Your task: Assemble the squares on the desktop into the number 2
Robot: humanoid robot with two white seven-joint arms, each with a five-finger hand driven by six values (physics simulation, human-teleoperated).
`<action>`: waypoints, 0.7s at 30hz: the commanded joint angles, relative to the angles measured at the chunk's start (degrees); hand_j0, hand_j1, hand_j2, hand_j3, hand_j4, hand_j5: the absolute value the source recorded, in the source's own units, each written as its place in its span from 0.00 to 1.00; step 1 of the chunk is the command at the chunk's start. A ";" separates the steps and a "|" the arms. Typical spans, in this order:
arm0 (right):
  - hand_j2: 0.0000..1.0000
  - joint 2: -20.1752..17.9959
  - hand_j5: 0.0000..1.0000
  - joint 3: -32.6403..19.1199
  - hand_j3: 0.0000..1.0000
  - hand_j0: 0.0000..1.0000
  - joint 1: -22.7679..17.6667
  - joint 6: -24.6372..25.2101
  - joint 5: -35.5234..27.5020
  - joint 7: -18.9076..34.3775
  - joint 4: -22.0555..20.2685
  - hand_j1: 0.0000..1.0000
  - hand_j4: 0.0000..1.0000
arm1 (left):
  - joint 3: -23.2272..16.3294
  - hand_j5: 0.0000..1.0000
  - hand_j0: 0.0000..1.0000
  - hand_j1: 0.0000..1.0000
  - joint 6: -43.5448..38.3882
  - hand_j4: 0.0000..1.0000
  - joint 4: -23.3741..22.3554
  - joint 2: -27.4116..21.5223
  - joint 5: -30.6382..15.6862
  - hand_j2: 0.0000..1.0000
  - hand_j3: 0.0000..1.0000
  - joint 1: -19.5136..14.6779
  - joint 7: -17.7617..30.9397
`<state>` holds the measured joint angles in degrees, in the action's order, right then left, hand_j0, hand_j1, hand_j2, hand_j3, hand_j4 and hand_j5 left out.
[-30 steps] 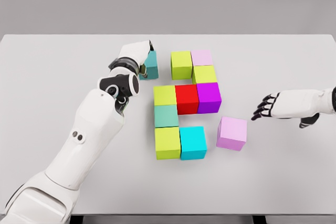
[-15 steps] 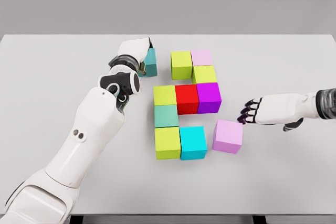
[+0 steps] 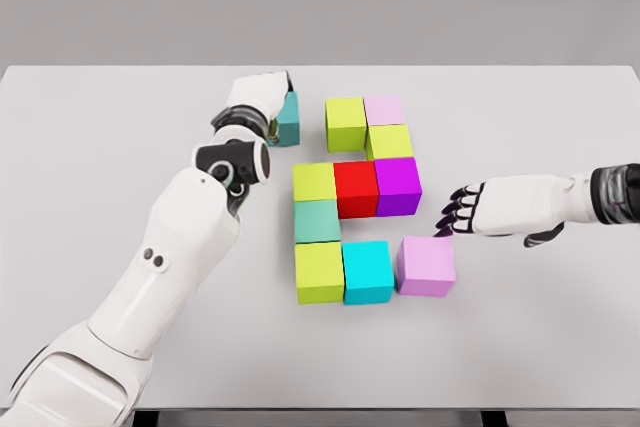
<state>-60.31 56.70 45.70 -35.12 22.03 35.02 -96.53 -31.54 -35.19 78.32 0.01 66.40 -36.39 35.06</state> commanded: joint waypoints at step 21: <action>1.00 -11.77 1.00 1.22 1.00 1.00 -3.87 0.12 -3.66 -0.02 -4.11 1.00 1.00 | -0.72 0.45 0.45 0.45 0.19 0.45 0.60 -0.01 -2.42 0.45 0.45 -0.70 -0.06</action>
<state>-73.26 56.94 41.92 -35.11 18.48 35.01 -100.53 -32.25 -35.19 78.87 0.01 64.18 -37.09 35.06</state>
